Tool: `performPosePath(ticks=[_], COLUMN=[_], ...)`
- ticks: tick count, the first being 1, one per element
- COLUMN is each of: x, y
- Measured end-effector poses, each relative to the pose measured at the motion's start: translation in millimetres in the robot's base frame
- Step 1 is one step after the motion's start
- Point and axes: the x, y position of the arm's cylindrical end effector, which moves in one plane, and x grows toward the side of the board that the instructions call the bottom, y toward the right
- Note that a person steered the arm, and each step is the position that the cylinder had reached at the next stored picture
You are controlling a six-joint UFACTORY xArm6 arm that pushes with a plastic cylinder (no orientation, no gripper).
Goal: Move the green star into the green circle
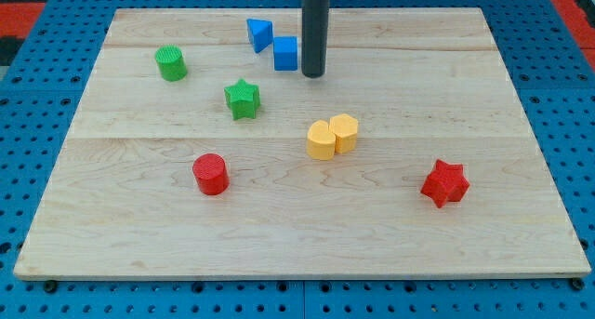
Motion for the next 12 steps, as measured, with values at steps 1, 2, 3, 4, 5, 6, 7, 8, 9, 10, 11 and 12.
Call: performPosePath(ticks=[1,2,3,4,5,6,7,8,9,10,11,12], x=[-19,-28,-34,-8,35,75,79,56,66,77,63,31], y=[-14,-29,-29,23,26,8,-57,-101,-112,-104,-139,-143])
